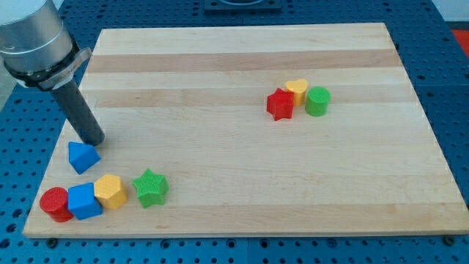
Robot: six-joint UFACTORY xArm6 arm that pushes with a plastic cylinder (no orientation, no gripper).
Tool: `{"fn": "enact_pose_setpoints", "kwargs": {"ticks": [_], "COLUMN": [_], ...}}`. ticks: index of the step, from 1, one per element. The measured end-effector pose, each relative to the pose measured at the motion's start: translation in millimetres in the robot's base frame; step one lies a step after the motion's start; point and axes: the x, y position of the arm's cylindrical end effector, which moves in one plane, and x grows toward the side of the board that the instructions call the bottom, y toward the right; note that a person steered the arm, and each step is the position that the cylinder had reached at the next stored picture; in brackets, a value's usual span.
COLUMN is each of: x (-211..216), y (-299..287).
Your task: Slide blue triangle to the top of the red circle
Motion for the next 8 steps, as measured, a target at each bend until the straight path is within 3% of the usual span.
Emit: {"fn": "enact_pose_setpoints", "kwargs": {"ticks": [2, 6, 7, 8], "x": [45, 53, 29, 18], "y": [-36, -37, -5, 71]}}
